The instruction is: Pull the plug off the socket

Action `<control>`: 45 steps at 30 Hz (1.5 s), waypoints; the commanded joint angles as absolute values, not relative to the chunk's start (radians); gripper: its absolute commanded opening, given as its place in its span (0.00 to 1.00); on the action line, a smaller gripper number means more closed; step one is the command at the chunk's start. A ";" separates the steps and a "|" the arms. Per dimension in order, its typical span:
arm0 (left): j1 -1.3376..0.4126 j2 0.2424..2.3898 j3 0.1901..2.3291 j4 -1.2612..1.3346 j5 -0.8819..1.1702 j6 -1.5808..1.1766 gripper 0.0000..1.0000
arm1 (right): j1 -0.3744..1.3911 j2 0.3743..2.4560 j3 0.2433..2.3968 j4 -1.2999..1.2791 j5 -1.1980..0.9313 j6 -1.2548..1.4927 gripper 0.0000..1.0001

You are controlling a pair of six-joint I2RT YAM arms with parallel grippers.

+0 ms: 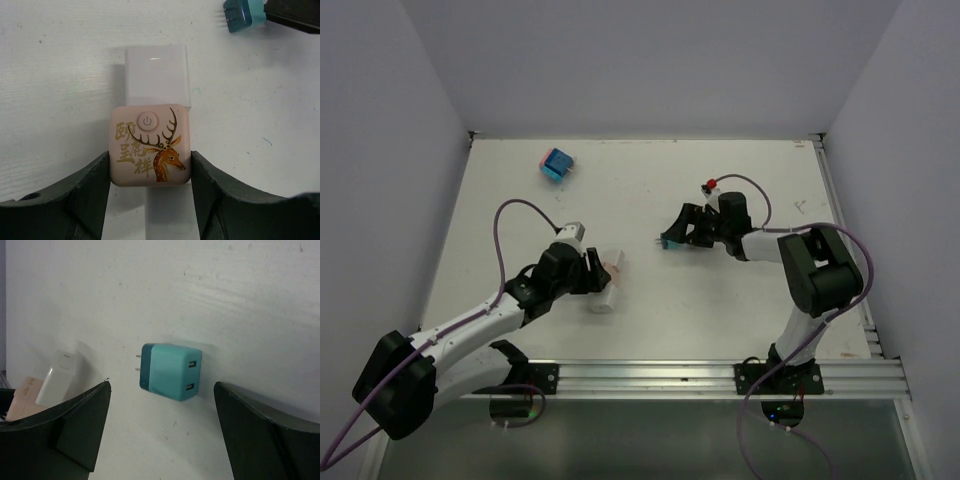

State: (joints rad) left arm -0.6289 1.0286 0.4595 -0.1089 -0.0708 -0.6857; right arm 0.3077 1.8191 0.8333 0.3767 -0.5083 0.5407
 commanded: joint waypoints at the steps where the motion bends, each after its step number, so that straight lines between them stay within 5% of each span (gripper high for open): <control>1: -0.627 0.997 0.463 0.041 -0.052 -0.661 0.00 | 0.319 1.712 0.769 0.260 -0.434 0.482 0.89; 12: -0.627 0.963 0.437 0.067 -0.015 -0.632 0.00 | 0.511 1.470 0.769 0.054 -0.299 0.633 0.88; 29: -0.630 1.058 0.456 0.012 -0.167 -0.868 0.00 | 0.874 1.473 0.718 0.204 -0.198 1.054 0.86; 45: -0.678 1.103 0.505 -0.075 -0.241 -1.023 0.00 | 0.914 1.641 0.814 0.281 -0.215 1.034 0.74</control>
